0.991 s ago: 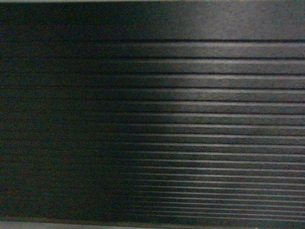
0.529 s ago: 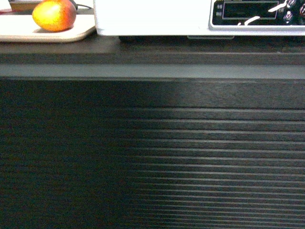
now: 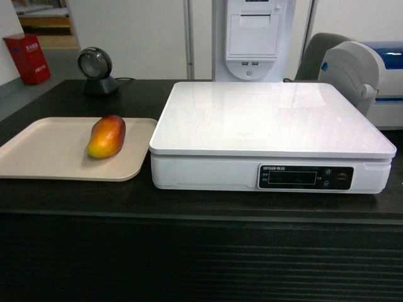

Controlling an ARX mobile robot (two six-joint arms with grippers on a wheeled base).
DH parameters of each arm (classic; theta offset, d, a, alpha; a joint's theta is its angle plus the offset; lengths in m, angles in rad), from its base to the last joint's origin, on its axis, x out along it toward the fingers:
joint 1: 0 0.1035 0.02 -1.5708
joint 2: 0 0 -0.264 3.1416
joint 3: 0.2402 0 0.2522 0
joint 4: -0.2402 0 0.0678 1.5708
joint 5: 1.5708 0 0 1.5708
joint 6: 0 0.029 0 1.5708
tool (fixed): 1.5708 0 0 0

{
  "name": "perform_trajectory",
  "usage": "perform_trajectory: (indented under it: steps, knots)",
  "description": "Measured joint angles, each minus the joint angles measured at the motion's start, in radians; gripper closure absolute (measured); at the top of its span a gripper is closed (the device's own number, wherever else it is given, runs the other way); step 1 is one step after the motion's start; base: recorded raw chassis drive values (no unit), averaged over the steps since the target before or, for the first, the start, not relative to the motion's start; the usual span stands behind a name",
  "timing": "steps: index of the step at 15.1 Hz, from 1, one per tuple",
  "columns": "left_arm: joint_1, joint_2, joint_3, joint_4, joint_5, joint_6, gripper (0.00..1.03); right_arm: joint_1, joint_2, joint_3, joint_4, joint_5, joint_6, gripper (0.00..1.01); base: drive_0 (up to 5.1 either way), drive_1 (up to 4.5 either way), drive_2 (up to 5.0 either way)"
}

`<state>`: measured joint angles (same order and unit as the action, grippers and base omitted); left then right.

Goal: Place dark red mango on scale at checkout

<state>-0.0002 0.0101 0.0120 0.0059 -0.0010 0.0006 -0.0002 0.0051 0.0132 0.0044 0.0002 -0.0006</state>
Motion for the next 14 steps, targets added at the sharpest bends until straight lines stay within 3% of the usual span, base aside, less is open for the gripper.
perform_trajectory:
  steps: [14]
  knots:
    - [0.0, 0.0, -0.002, -0.01, 0.001, 0.0, 0.05, 0.0, 0.0, 0.0, -0.008, 0.0, 0.0, 0.03, 0.0, 0.0, 0.0]
